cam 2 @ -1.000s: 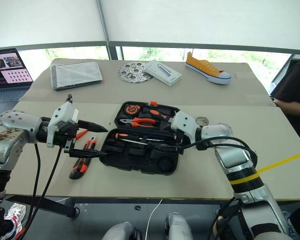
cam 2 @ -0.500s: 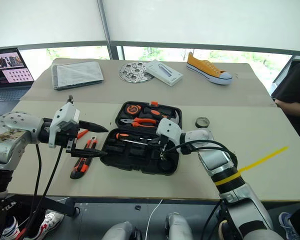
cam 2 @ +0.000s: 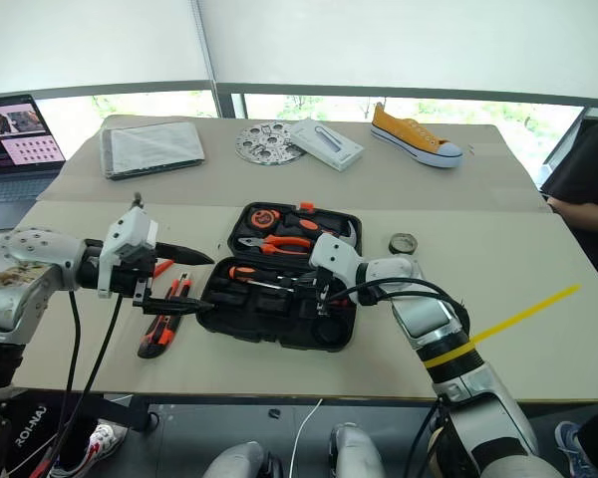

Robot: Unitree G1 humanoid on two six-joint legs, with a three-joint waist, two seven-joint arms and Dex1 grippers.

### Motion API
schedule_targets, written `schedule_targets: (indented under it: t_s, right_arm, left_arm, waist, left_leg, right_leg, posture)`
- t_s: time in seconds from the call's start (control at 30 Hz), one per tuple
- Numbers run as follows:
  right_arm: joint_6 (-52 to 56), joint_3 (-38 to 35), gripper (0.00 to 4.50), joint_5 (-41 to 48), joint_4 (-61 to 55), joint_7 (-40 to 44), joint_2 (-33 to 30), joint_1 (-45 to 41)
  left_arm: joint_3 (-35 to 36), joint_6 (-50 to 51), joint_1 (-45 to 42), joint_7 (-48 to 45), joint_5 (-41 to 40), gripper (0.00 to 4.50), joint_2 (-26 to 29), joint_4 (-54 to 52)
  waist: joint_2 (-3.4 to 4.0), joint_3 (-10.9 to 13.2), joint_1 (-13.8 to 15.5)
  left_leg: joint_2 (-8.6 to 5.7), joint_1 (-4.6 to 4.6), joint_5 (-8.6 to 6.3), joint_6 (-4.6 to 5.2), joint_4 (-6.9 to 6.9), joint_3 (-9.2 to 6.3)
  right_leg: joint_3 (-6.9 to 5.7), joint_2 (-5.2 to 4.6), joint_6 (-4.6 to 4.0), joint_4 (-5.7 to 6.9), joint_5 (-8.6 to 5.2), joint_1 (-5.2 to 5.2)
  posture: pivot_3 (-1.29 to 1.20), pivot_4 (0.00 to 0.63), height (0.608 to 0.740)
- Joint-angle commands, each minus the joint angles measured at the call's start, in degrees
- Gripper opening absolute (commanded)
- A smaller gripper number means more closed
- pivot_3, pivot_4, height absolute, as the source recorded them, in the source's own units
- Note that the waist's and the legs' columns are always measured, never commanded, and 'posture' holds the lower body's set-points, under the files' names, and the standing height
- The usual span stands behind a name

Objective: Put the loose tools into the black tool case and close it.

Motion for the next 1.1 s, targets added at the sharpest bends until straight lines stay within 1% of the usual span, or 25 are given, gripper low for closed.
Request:
schedule_targets:
  t_s: [0.03,0.07,0.13,0.17,0.33,0.4,0.43,0.47,0.5,0.53,0.6,0.67,0.8,0.87,0.9,0.93,0.97,1.1]
  right_arm:
    - [6.4,-8.0,0.05,9.6,-9.4,1.8,-1.9,-1.9]
    - [8.3,-9.6,0.05,12.1,-11.3,2.3,-2.7,-1.9]
    - [12.4,-12.7,0.6,16.8,-14.5,2.8,-4.4,-1.9]
    - [14.2,-14.0,0.76,18.9,-15.9,2.9,-5.4,-1.6]
    - [17.7,-17.3,2.53,25.3,-23.2,5.8,-12.2,2.9]
    - [17.9,-17.5,3.22,26.3,-24.7,5.6,-13.4,4.2]
    - [18.1,-17.6,3.45,26.9,-25.4,5.2,-13.9,4.8]
    - [18.2,-17.8,3.9,27.4,-26.2,4.9,-14.3,5.6]
    - [18.4,-17.9,4.2,27.9,-26.9,4.6,-14.6,6.2]
    - [18.6,-18.1,4.4,28.5,-27.8,4.3,-14.8,6.9]
    - [18.8,-18.0,4.4,29.4,-29.0,3.7,-15.2,7.6]
    - [18.5,-17.6,4.4,29.6,-29.7,3.1,-15.4,7.9]
    - [18.3,-17.3,4.4,29.4,-30.6,0.3,-14.9,7.9]
    - [18.3,-17.2,4.4,29.6,-31.5,-0.9,-14.8,8.3]
    - [18.2,-17.2,4.4,29.6,-32.1,-1.5,-14.9,8.7]
    - [18.2,-17.3,4.4,29.6,-32.7,-2.1,-14.9,9.2]
    - [18.3,-17.5,4.4,29.9,-33.4,-2.7,-15.0,9.8]
    - [18.5,-18.2,4.4,30.7,-35.8,-4.7,-15.5,11.9]
  left_arm:
    - [6.4,-0.6,5.9,4.4,1.4,4.5,2.7,0.8]
    - [8.5,-0.6,8.8,5.8,1.8,4.5,3.4,0.9]
    - [13.3,-0.2,15.0,8.4,2.5,4.5,4.4,0.8]
    - [15.9,0.0,18.2,9.5,2.9,4.5,4.7,0.9]
    - [28.7,-0.4,34.5,12.7,5.3,4.5,5.2,0.3]
    - [31.0,-1.1,37.4,13.6,5.9,4.5,5.0,0.1]
    - [31.7,-1.3,38.2,13.8,6.0,4.5,5.0,0.1]
    - [32.1,-1.9,38.7,13.8,6.1,4.5,5.1,0.4]
    - [32.1,-2.6,38.9,13.7,6.4,4.5,5.4,0.9]
    - [30.9,-3.3,37.6,13.6,6.8,4.5,6.1,2.0]
    - [28.3,-4.0,34.5,13.4,7.4,4.5,7.5,3.9]
    - [24.2,-4.1,29.4,12.8,8.0,4.5,8.8,6.7]
    - [10.6,-4.4,14.8,10.7,13.4,4.5,9.7,15.8]
    - [4.2,-5.2,6.8,10.5,17.5,4.5,8.3,22.0]
    - [1.3,-5.8,2.8,10.4,19.5,4.5,7.3,25.4]
    - [-1.1,-6.3,-0.5,10.0,21.1,4.5,6.5,28.5]
    - [-3.4,-7.2,-3.9,10.0,22.9,4.5,5.4,32.2]
    - [-8.9,-10.8,-13.9,10.2,27.7,4.5,1.2,45.0]
  waist:
    - [0.0,0.0,-0.4]
    - [0.01,0.0,-0.4]
    - [0.0,0.0,-0.5]
    - [0.01,0.0,-0.6]
    - [-0.01,0.0,-0.4]
    - [-0.01,0.0,-0.1]
    - [-0.01,0.0,0.1]
    - [-0.01,0.0,0.4]
    - [-0.01,0.0,0.7]
    - [-0.01,0.0,1.0]
    - [-0.02,0.0,1.4]
    - [-0.03,0.0,1.8]
    - [-0.05,0.0,2.2]
    - [-0.07,0.0,2.2]
    - [-0.09,0.0,2.2]
    - [-0.1,0.0,2.1]
    - [-0.11,0.0,2.1]
    - [-0.18,-0.1,1.7]
  left_leg:
    - [0.02,0.0,0.0,-0.02,-0.02,-0.02]
    - [0.02,0.04,-0.01,-0.05,-0.09,-0.03]
    - [0.01,0.08,-0.01,-0.06,-0.26,-0.04]
    - [0.01,0.07,-0.02,-0.07,-0.28,-0.05]
    - [0.03,0.08,-0.04,-0.15,-0.62,-0.06]
    - [0.04,0.05,-0.06,-0.19,-0.64,-0.06]
    - [0.04,0.07,-0.06,-0.2,-0.67,-0.04]
    - [0.04,0.07,-0.05,-0.22,-0.66,-0.03]
    - [0.04,0.07,-0.03,-0.27,-0.66,-0.02]
    - [0.04,0.07,-0.02,-0.34,-0.66,-0.02]
    - [0.03,0.07,-0.27,-0.88,-0.66,-0.02]
    - [0.03,0.08,-0.24,-0.96,-0.65,-0.03]
    - [0.02,0.12,-0.12,-1.14,-0.65,0.0]
    - [0.02,0.15,-0.1,-1.17,-0.65,0.02]
    - [0.01,0.13,-0.08,-1.19,-0.64,0.03]
    - [0.02,0.11,0.01,-1.1,-0.64,0.03]
    - [0.01,0.06,0.27,-0.66,-0.62,0.05]
    - [0.04,0.03,0.29,-0.62,-0.64,0.05]
  right_leg:
    - [-0.01,-0.01,-0.02,-0.01,-0.01,0.0]
    - [-0.03,-0.02,-0.05,-0.01,-0.02,0.0]
    - [-0.1,-0.1,-0.06,-0.07,-0.03,-0.01]
    - [-0.11,-0.11,-0.1,-0.07,-0.05,-0.01]
    - [-0.1,-0.32,-0.21,-0.1,-0.13,-0.17]
    - [-0.15,-0.31,-0.24,-0.11,-0.17,-0.19]
    - [-0.2,-0.32,-0.25,-0.1,-0.19,-0.21]
    - [-0.23,-0.32,-0.25,-0.08,-0.19,-0.21]
    - [-0.22,-0.33,-0.25,-0.09,-0.19,-0.21]
    - [-0.21,-0.36,-0.26,-0.1,-0.2,-0.21]
    - [-0.16,-0.44,-0.28,-0.09,-0.21,-0.21]
    - [-0.17,-0.44,-0.28,-0.04,-0.19,-0.19]
    - [-0.26,-0.23,-0.19,0.0,-0.15,-0.14]
    - [-0.35,-0.09,-0.21,0.04,-0.12,-0.12]
    - [-0.39,-0.01,-0.42,0.09,-0.01,-0.11]
    - [-0.41,0.06,-0.44,0.05,0.0,-0.12]
    - [-0.44,0.12,-0.45,0.06,0.0,-0.12]
    - [-0.44,0.28,-0.47,-0.01,-0.01,-0.12]
  posture:
    - [0.0,0.15,0.733]
    - [0.0,0.15,0.733]
    - [0.0,0.15,0.733]
    - [0.0,0.15,0.733]
    - [0.0,0.15,0.733]
    - [0.0,0.15,0.733]
    - [0.0,0.15,0.733]
    - [0.0,0.15,0.733]
    - [0.0,0.15,0.733]
    - [0.0,0.15,0.733]
    - [0.0,0.15,0.733]
    - [0.0,0.15,0.733]
    - [0.0,0.15,0.733]
    - [0.0,0.15,0.733]
    - [0.0,0.15,0.733]
    - [0.0,0.15,0.733]
    - [0.0,0.15,0.733]
    - [0.0,0.15,0.733]
